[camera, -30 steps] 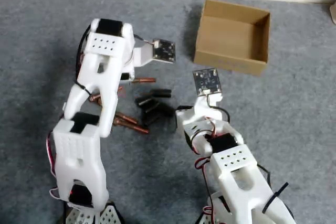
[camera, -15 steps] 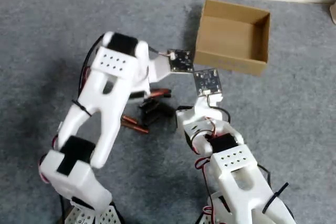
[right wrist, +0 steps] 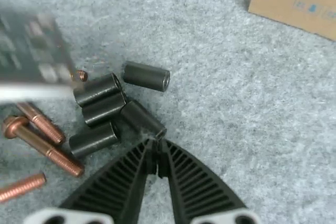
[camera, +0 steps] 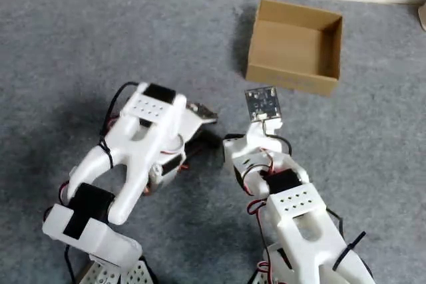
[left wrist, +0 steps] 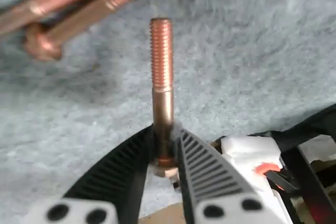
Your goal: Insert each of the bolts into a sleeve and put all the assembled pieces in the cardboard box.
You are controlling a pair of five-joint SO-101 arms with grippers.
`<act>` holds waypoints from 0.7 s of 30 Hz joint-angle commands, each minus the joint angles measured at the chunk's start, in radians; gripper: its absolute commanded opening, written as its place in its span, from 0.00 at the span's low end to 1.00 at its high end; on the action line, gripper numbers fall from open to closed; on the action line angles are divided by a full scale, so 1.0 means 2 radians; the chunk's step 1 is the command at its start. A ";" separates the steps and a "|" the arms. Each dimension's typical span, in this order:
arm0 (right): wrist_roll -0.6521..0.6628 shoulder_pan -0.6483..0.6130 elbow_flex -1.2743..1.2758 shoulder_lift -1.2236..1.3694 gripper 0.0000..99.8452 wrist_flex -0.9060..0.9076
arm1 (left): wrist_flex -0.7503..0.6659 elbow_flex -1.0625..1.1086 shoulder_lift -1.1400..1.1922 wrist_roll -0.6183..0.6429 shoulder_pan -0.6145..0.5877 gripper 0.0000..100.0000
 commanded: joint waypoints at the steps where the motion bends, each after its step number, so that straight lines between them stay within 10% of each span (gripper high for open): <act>1: 0.005 0.007 -0.001 -0.010 0.00 -0.014 | -0.019 0.018 -0.026 -0.102 0.011 0.01; 12: 0.005 0.007 -0.001 -0.010 0.00 -0.014 | 0.039 0.046 -0.026 -0.719 0.014 0.01; 21: 0.005 0.007 -0.001 -0.010 0.00 -0.014 | 0.039 0.043 -0.023 -0.763 0.024 0.01</act>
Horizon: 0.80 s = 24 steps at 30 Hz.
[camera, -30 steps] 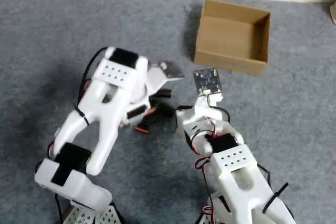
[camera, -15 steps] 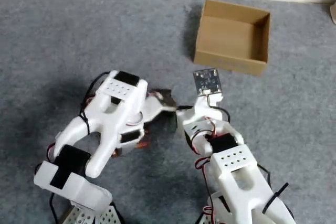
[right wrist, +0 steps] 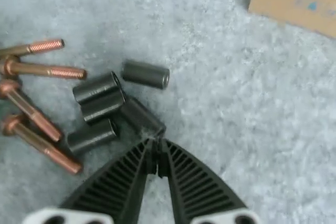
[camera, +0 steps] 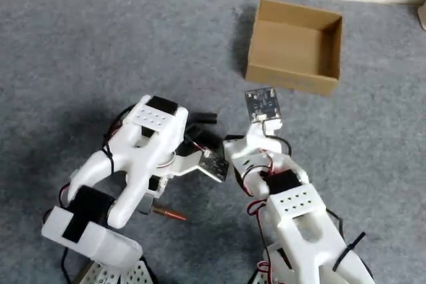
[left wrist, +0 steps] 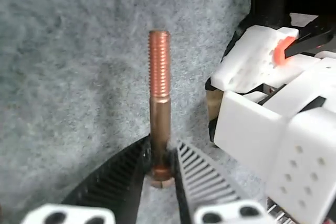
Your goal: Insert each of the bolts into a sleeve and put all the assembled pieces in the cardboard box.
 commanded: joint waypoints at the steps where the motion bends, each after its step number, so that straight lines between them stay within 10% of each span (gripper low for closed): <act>1: 0.005 0.003 -0.005 -0.007 0.00 -0.011 | 0.012 -0.006 -0.017 -0.249 0.010 0.01; 24: -0.077 0.118 -0.008 -0.007 0.00 -0.024 | 0.012 -0.058 -0.014 -0.252 -0.039 0.01</act>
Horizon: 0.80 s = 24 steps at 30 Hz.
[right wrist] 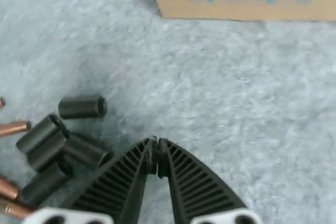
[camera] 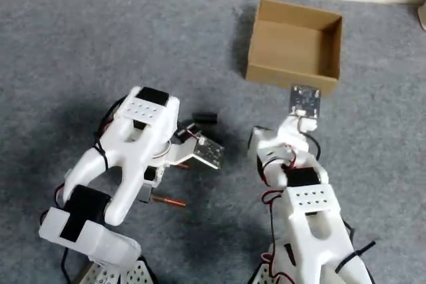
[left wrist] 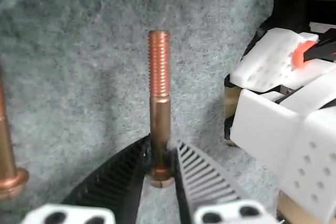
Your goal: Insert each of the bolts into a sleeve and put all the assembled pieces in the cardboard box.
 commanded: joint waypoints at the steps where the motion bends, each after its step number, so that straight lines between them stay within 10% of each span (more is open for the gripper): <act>1: -0.010 0.011 -0.007 -0.007 0.00 -0.036 | 0.013 -0.021 -0.014 -0.275 -0.009 0.01; 13: -0.010 0.009 -0.006 -0.007 0.00 -0.053 | 0.012 -0.033 -0.013 -0.407 -0.006 0.01; 24: -0.009 -0.002 -0.005 -0.007 0.00 -0.052 | -0.044 -0.042 -0.015 -0.001 -0.022 0.01</act>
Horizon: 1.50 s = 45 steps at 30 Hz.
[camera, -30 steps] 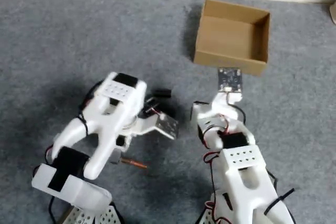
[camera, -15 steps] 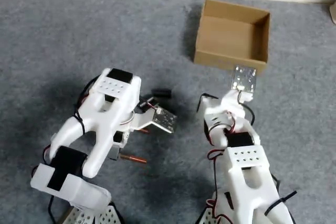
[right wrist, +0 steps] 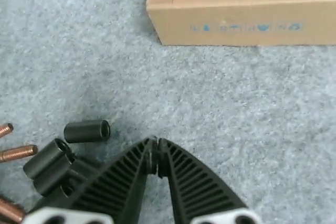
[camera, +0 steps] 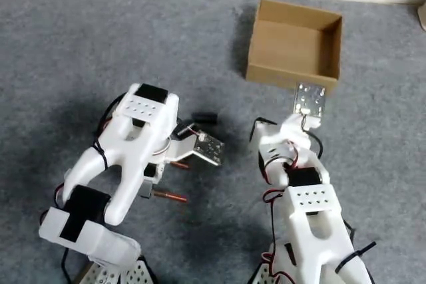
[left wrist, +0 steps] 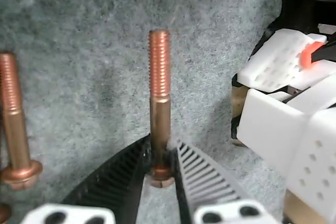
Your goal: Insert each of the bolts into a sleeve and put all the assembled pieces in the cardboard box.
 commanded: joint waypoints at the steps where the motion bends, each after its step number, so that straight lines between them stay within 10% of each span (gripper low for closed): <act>1: -0.005 -0.011 -0.005 -0.007 0.00 -0.010 | -0.052 -0.026 -0.015 0.050 -0.020 0.01; 7: -0.005 -0.012 -0.005 -0.007 0.00 -0.010 | -0.181 -0.018 -0.013 0.404 -0.046 0.01; 11: -0.005 -0.012 -0.005 -0.007 0.00 -0.010 | -0.207 -0.002 -0.013 0.506 -0.046 0.01; 15: -0.005 -0.012 -0.005 -0.007 0.00 -0.010 | -0.196 0.018 -0.019 0.414 -0.033 0.01; 22: -0.005 -0.012 -0.005 -0.007 0.00 -0.010 | 0.037 -0.032 -0.020 0.044 0.015 0.01; 29: -0.005 -0.012 -0.005 -0.007 0.00 -0.010 | 0.028 -0.036 -0.056 -0.193 0.004 0.01; 40: -0.005 -0.012 -0.005 -0.007 0.00 -0.010 | 0.023 -0.036 -0.062 -0.184 0.006 0.02; 45: -0.005 -0.012 -0.005 -0.007 0.00 -0.010 | 0.002 -0.030 -0.064 -0.081 0.005 0.27</act>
